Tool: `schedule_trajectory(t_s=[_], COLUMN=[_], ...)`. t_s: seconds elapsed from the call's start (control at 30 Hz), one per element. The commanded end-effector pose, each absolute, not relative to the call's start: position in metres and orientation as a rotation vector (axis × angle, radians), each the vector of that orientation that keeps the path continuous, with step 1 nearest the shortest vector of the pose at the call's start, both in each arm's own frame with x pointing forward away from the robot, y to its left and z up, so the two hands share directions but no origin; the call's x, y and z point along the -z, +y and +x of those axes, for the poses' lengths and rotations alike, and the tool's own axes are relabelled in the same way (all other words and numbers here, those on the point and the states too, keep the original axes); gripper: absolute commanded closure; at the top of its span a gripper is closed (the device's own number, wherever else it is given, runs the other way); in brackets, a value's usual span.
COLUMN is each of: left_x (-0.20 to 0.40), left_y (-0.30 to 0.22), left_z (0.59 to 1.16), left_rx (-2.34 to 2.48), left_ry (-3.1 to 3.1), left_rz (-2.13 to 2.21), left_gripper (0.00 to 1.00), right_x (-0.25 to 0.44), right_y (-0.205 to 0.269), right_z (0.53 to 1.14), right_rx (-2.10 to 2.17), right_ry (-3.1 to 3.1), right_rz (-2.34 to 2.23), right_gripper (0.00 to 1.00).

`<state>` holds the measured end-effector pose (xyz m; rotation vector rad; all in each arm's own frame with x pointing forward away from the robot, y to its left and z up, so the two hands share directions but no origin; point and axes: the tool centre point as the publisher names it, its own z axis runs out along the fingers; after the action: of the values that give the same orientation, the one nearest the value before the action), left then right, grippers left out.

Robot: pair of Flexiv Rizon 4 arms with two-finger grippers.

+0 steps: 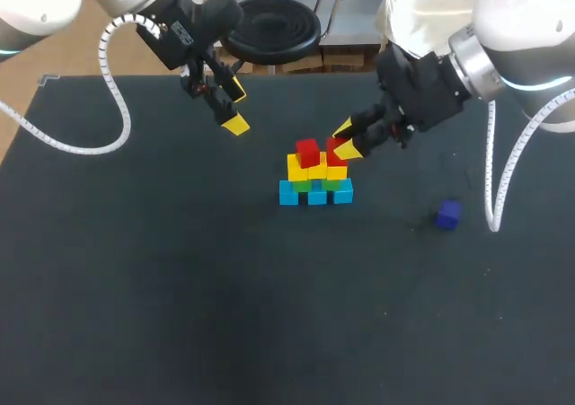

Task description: Place the blue cubes, place green cubes on the blue cubes, place the yellow cubes on the green cubes, then place the red cubes on the yellow cubes, and place purple cube on the red cubes.

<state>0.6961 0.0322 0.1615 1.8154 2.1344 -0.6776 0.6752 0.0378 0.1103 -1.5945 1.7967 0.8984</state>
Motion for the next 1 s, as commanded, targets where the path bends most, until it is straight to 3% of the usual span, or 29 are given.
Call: schedule_trajectory(t_s=[0.03,1.0], left_x=[-0.161,-0.161], left_y=[0.033,0.033], left_z=[0.695,0.695], left_rx=[0.678,0.678], left_ry=[2.131,2.131], left_rz=[1.814,1.814], left_gripper=[0.00,0.00], right_x=[-0.108,-0.100], right_y=[0.034,0.051], right_z=[0.679,0.686], right_rx=[-0.890,-0.938], right_ry=[1.799,1.783], right_rz=[-1.589,-1.634], right_gripper=[1.00,1.00])
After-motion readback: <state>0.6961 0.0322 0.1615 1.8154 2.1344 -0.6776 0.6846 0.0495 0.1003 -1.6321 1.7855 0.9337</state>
